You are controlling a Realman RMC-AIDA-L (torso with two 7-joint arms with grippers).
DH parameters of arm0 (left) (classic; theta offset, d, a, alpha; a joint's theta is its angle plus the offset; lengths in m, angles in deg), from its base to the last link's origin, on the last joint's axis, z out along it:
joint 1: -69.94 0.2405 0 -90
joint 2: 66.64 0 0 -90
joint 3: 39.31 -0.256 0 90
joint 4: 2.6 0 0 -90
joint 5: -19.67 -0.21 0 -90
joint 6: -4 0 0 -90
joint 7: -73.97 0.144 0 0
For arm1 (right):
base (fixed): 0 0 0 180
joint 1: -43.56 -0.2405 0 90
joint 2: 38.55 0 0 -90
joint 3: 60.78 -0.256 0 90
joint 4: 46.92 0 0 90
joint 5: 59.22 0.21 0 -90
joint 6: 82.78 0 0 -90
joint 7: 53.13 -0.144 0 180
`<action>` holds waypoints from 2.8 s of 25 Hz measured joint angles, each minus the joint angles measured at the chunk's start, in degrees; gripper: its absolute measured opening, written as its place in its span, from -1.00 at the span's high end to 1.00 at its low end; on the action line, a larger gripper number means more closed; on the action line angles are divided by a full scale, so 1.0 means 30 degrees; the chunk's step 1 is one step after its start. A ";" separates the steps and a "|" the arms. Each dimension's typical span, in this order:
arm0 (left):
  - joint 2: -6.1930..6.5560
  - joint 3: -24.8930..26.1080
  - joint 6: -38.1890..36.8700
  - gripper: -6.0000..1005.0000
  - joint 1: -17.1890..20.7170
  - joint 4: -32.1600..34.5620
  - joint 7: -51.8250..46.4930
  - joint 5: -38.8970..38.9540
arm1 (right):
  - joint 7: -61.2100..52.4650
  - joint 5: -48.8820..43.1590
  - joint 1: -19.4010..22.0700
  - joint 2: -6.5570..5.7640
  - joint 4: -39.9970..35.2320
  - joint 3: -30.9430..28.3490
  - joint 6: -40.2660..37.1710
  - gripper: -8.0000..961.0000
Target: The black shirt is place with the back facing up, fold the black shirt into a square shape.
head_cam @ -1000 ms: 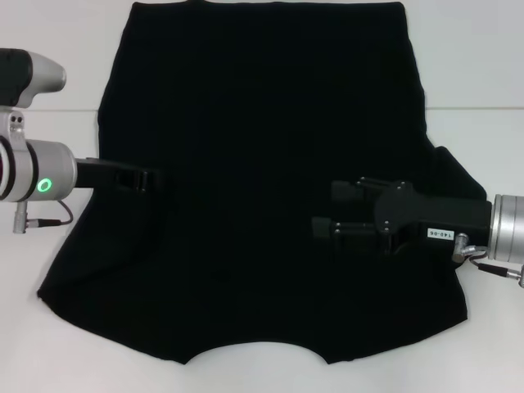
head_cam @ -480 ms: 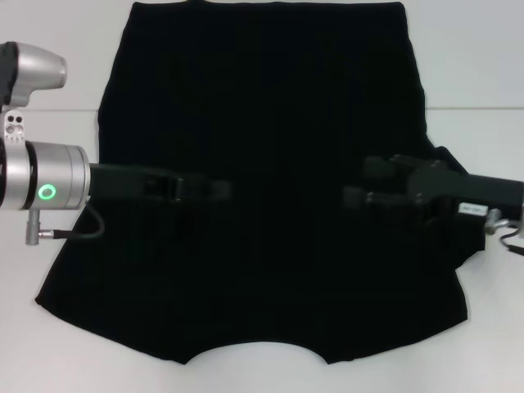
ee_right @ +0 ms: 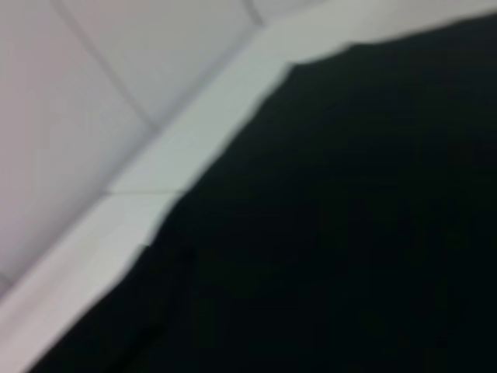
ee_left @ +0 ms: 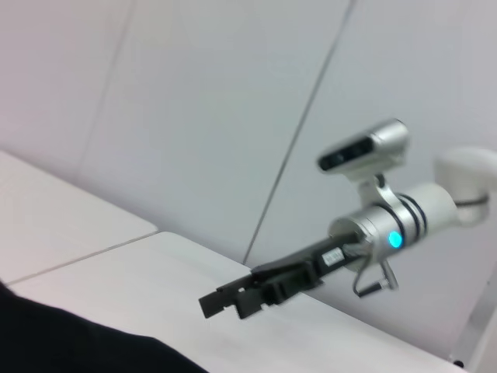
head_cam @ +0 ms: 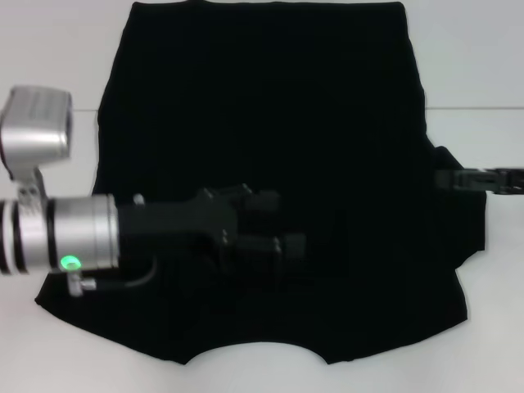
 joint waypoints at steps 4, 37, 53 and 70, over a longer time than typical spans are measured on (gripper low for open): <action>-0.0260 -0.0050 0.0223 -0.87 0.0023 -0.1010 0.2486 -0.0210 | -0.2645 -0.2083 0.0231 -0.0199 -0.1400 -0.0057 0.0419 -0.84; -0.0382 -0.2272 0.1266 -0.89 -0.0169 -0.1379 0.5074 -0.2007 | -0.6784 -0.5726 -0.0657 0.0237 0.0453 0.0736 0.3973 -0.84; -0.0350 -0.2165 0.1547 -0.89 -0.0201 -0.1375 0.4938 -0.1981 | -0.6798 -0.5624 -0.0747 0.0746 0.0636 0.0755 0.5088 0.04; -0.0351 -0.2123 0.1559 -0.89 -0.0154 -0.1376 0.4900 -0.1804 | -0.6094 -0.4340 -0.0211 0.0638 0.0615 0.0202 0.5250 0.97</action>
